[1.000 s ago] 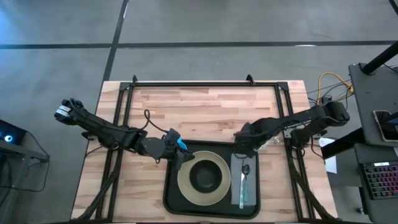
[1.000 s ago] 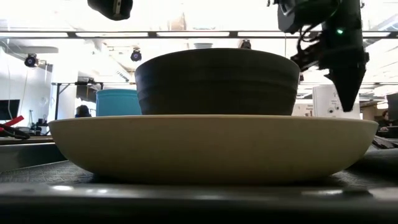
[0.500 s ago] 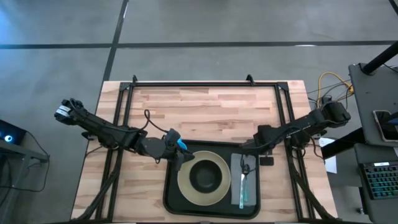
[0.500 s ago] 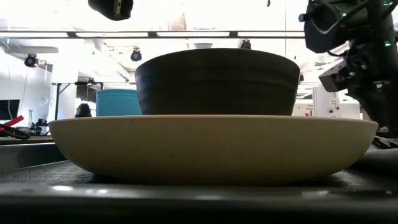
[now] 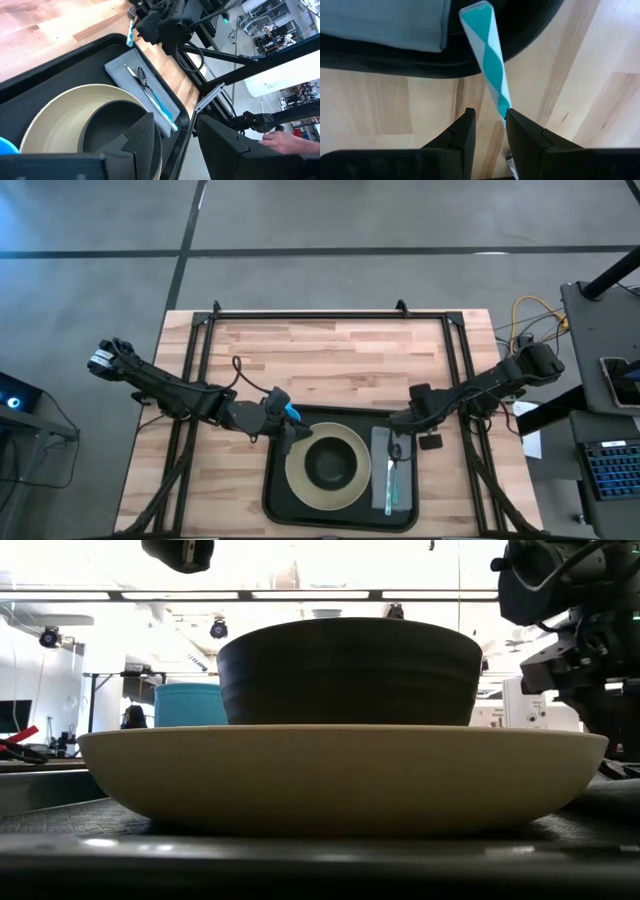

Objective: Set up tray
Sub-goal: Put the white fork to the left side of the white knife on the gray napkin on the black serving tray

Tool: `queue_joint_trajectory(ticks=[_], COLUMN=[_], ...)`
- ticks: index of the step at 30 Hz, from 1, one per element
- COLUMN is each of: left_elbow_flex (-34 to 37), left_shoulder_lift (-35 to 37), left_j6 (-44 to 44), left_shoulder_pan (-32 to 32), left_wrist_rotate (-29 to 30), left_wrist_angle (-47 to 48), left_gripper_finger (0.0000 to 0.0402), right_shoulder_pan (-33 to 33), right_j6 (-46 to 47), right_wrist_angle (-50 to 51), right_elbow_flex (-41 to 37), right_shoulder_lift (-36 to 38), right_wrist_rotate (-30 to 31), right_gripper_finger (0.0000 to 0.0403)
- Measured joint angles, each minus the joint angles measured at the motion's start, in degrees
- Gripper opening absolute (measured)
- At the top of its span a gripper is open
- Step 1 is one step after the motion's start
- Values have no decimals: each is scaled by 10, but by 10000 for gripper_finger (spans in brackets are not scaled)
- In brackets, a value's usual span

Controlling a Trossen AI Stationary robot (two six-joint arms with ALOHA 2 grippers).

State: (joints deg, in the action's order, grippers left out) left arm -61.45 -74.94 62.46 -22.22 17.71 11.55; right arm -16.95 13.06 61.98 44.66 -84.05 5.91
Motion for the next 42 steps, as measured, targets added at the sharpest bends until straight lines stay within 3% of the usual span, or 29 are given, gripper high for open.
queue_joint_trajectory(ticks=[19, 29, 34, 38, 42], left_elbow_flex=[0, 1, 1, 1, 1], left_shoulder_lift=[0, 0, 0, 0, 0], left_j6=[-11, -11, -11, -11, -10], left_shoulder_pan=[0, 0, 0, 0, 0], left_wrist_rotate=[-3, -2, -2, -2, -2], left_wrist_angle=[0, 0, 0, 1, 1], left_gripper_finger=[131, 131, 131, 131, 131], right_shoulder_pan=[16, 16, 15, -3, -42], right_j6=[-12, -14, -15, -43, -141], right_wrist_angle=[-19, -28, -23, -2, 14], right_elbow_flex=[-15, -12, 1, 41, 100], right_shoulder_lift=[-21, -23, -23, -24, -24], right_wrist_rotate=[-4, -8, -16, 24, 81], right_gripper_finger=[93, 28, 20, 19, 19])
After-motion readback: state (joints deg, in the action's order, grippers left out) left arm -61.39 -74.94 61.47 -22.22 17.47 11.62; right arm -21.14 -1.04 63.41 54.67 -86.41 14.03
